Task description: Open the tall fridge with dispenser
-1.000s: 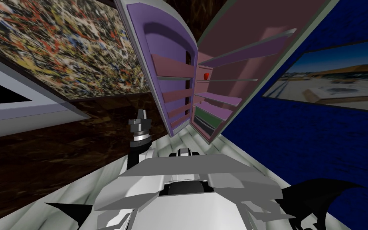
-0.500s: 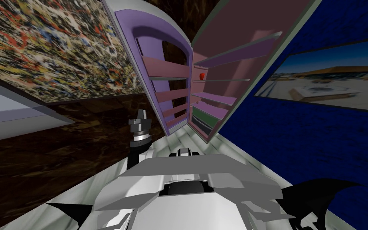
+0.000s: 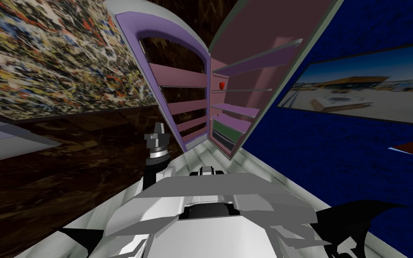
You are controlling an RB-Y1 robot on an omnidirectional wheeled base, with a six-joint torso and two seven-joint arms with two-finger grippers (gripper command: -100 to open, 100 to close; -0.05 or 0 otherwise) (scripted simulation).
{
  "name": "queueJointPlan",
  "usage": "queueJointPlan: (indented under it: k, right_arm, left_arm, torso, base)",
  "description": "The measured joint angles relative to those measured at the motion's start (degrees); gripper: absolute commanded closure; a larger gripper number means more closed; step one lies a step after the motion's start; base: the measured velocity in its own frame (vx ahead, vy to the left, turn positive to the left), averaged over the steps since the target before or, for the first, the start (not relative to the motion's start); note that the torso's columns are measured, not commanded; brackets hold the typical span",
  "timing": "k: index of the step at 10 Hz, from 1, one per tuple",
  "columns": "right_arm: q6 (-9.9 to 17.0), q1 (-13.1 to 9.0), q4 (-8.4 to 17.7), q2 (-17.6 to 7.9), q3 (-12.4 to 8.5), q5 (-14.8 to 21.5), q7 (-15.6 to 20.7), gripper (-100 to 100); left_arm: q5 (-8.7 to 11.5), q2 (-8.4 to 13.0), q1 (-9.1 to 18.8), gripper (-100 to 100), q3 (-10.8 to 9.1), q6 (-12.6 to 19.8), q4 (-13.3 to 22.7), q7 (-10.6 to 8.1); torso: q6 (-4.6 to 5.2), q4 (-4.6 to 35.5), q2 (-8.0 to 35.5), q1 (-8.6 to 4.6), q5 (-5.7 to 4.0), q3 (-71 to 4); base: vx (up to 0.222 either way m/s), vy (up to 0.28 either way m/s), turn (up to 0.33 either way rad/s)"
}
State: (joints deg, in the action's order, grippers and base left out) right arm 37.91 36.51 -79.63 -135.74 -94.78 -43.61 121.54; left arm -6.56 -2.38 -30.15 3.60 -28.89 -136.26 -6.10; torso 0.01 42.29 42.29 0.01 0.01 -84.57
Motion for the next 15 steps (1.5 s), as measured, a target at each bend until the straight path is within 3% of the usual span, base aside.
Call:
queueJointPlan:
  k: [1, 8, 12, 13, 15]
  right_arm:
    - [1.2, -0.81, 1.74, -1.89, -0.6, -2.44, 2.01, -100]
    - [6.23, -1.61, 5.43, -11.32, -2.84, -10.48, 5.7, -100]
    - [8.36, -1.84, 10.04, -18.0, -4.65, -16.55, 9.24, -100]
    - [8.89, -1.64, 9.56, -18.94, -4.9, -16.84, 9.07, -100]
    - [10.23, -2.2, 13.28, -23.81, -6.53, -20.6, 11.46, -100]
  left_arm:
    - [0.0, 0.0, 0.0, 0, 0.0, 0.0, 0.0, 0.0]
    - [0.0, 0.0, 0.01, 0, 0.01, 0.0, 0.0, 0.0]
    - [0.0, 0.0, 0.0, 0, 0.0, 0.0, 0.0, 0.0]
    - [0.0, 0.0, 0.01, 0, 0.01, 0.0, 0.0, 0.0]
    - [0.0, 0.0, 0.0, 0, 0.0, 0.0, 0.0, 0.0]
  torso:
    - [0.02, 0.01, 0.0, -0.03, -0.02, 0.01]
    - [-0.03, -0.01, 0.0, 0.0, -0.01, 0.0]
    - [0.01, 0.0, 0.0, -0.03, -0.02, 0.0]
    - [-0.03, -0.01, 0.0, -0.01, -0.01, 0.0]
    - [0.0, 0.0, 0.0, 0.01, 0.0, 0.01]
  base:
    - [0.022, -0.016, -0.088]
    - [0.012, -0.01, -0.1]
    - [0.008, -0.006, -0.113]
    - [0.006, -0.006, -0.081]
    - [0.009, -0.007, -0.163]
